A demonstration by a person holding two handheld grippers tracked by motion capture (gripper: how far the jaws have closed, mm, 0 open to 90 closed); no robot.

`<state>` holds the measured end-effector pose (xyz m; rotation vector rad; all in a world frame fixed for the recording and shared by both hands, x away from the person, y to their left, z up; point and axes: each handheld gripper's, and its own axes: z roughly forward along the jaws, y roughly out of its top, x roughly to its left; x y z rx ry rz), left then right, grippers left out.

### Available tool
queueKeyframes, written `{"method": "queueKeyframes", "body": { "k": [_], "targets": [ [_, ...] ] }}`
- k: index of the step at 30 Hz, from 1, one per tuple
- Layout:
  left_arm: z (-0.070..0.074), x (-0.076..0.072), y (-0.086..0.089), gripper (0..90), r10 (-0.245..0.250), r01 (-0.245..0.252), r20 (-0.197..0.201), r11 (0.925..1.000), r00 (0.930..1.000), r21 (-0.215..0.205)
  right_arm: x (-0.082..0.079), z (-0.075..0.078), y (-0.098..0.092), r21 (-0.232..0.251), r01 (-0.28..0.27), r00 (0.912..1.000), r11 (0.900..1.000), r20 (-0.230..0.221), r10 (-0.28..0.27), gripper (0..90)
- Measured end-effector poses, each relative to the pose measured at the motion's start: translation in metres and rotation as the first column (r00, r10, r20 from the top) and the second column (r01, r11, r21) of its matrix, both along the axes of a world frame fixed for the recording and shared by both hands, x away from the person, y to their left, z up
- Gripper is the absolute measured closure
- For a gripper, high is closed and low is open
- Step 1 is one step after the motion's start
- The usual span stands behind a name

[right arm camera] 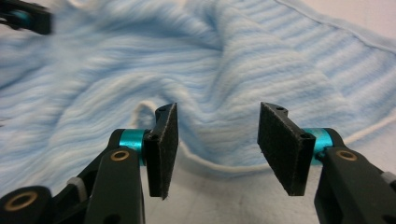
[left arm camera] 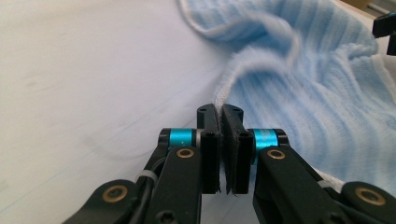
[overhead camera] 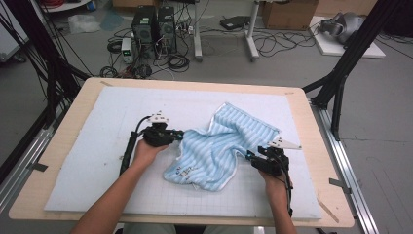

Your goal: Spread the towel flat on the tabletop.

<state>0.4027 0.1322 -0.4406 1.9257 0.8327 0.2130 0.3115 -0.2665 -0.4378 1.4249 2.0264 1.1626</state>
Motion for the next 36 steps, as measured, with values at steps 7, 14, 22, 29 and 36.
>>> {"method": "queueKeyframes", "body": {
  "k": [7, 14, 22, 29, 36],
  "targets": [
    [-0.007, -0.001, 0.042, 85.7, 0.062, -0.061, -0.035, 0.9980, 0.9975, 0.016, 0.022, -0.006, 0.012, -0.013, 0.041, 0.9974, 0.999, -0.059, -0.042, 43.8],
    [0.003, -0.006, 0.080, 85.8, 0.111, -0.110, -0.022, 0.9933, 0.9936, 0.037, 0.044, -0.008, 0.032, -0.047, 0.030, 0.9949, 0.998, -0.094, -0.035, 42.0],
    [-0.003, -0.019, 0.121, 85.9, 0.176, -0.176, -0.021, 0.9839, 0.9841, 0.032, 0.076, -0.006, 0.072, -0.153, -0.071, 0.9926, 0.986, -0.108, 0.055, 47.3],
    [-0.005, -0.031, 0.143, 86.2, 0.203, -0.202, -0.017, 0.9791, 0.9791, 0.019, 0.103, -0.001, 0.092, -0.182, -0.162, 0.9811, 0.970, -0.135, 0.138, 78.9],
    [-0.007, -0.038, 0.143, 86.3, 0.176, -0.176, -0.006, 0.9842, 0.9844, 0.022, 0.135, -0.002, 0.103, -0.246, -0.126, 0.9905, 0.961, -0.084, 0.109, 83.8]
  ]
}}
